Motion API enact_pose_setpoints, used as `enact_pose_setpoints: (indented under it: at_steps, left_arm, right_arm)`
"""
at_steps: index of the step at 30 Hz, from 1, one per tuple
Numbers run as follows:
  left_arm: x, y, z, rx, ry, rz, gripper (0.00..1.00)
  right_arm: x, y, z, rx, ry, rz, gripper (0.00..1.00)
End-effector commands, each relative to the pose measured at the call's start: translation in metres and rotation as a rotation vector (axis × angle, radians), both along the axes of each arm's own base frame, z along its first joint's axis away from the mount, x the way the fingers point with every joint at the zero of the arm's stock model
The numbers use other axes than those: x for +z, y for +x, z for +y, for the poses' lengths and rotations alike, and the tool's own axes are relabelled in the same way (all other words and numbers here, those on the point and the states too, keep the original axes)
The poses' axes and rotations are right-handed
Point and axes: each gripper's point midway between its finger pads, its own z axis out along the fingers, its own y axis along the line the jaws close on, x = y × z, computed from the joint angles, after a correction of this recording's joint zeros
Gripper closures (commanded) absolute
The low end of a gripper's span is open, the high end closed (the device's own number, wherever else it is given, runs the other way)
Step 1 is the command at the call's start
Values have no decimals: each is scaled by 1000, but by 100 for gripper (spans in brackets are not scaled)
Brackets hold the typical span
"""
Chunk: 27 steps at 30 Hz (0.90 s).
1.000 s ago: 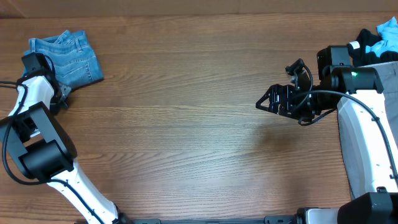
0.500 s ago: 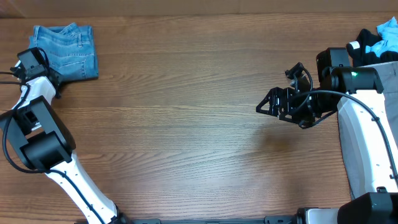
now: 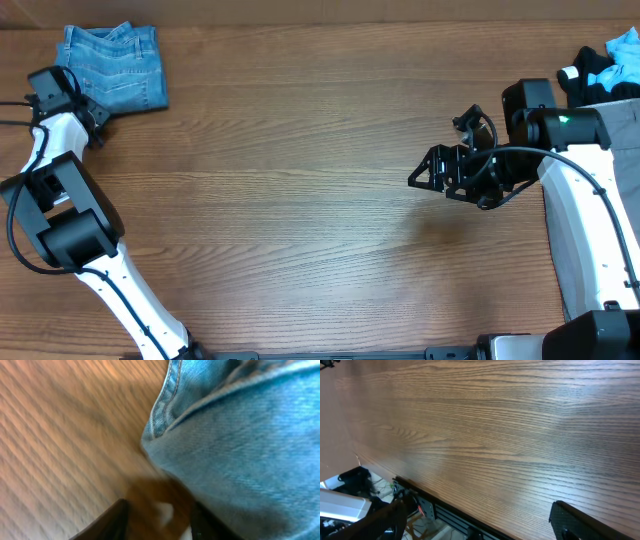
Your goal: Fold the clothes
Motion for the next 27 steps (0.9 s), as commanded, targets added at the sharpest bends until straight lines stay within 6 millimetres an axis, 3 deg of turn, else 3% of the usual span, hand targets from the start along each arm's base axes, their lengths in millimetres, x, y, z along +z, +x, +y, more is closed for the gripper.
enact_pose_setpoints:
  at_steps: [1,4,7,11,13,18,21,27]
  left_arm:
    - [7,2,-13,-33,-41,33,49]
    - [35,-6,-5,-2,-6,69,50]
    - [66,-19,4,41,54,102,67]
    - [125,-30,5,67,111,59,71]
    - [151,-30,3,62,122,9,96]
    - [202,-11,-1,30,182,-147,96]
    - [208,11,-11,-92,201,-200,96]
    - [160,37,-7,-146,193,-186,96]
  right_arm:
    - [5,-1,6,24,-13,-24,5]
    - [5,-2,11,43,-13,-28,5]
    - [4,-2,15,60,-19,-37,5]
    - [5,0,18,74,-17,-55,5]
    - [5,0,18,74,-17,-58,5]
    - [5,0,18,74,-17,-57,5]
    - [5,0,18,74,-17,-56,5]
    - [5,-2,18,74,-17,-48,5]
